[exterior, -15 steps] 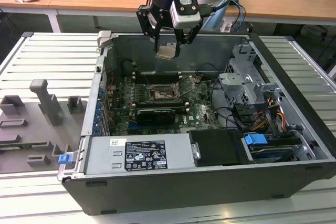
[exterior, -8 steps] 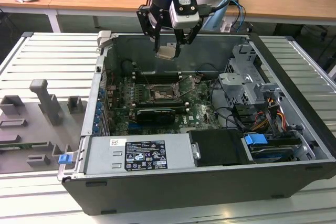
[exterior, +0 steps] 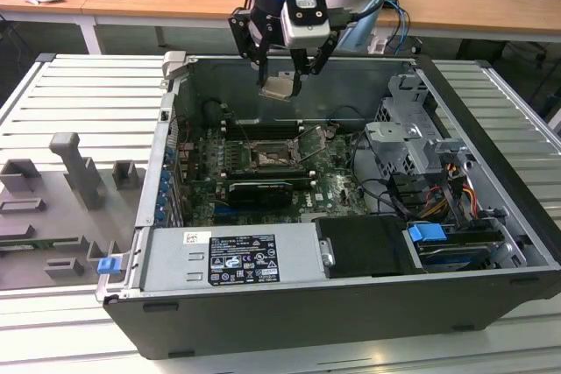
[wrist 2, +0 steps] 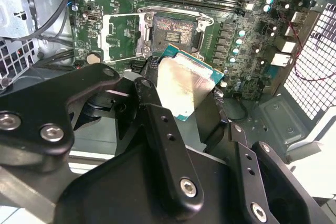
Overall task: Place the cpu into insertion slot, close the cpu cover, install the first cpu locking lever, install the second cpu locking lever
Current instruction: 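Place the cpu into insertion slot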
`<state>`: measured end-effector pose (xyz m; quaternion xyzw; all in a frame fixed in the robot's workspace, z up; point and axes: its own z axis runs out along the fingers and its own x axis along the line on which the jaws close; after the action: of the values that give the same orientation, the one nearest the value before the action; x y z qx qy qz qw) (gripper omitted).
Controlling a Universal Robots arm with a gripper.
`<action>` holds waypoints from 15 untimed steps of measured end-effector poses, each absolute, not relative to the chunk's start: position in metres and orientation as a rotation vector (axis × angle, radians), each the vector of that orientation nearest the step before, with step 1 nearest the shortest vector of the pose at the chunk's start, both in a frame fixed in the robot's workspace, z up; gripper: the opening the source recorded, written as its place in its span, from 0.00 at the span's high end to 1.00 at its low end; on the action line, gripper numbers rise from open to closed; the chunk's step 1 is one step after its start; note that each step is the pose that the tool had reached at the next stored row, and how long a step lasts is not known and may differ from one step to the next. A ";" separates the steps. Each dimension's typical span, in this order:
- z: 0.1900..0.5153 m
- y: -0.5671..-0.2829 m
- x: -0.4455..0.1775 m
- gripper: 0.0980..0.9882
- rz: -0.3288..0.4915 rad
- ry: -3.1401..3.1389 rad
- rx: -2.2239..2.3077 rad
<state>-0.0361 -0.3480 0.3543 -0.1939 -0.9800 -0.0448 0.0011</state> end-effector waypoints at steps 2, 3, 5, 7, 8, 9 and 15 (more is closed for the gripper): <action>0.354 -0.348 -0.036 0.52 -0.141 -3.075 -0.617; 0.354 -0.348 -0.036 0.52 -0.141 -3.074 -0.623; 0.354 -0.348 -0.036 0.52 -0.141 -3.073 -0.630; 0.354 -0.348 -0.036 0.52 -0.141 -3.070 -0.645; 0.354 -0.348 -0.036 0.52 -0.141 -3.069 -0.653; 0.354 -0.348 -0.036 0.52 -0.141 -3.068 -0.657; 0.354 -0.348 -0.036 0.52 -0.141 -3.059 -0.703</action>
<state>-0.0361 -0.3480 0.3537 -0.2239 -0.9736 -0.0448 -0.0002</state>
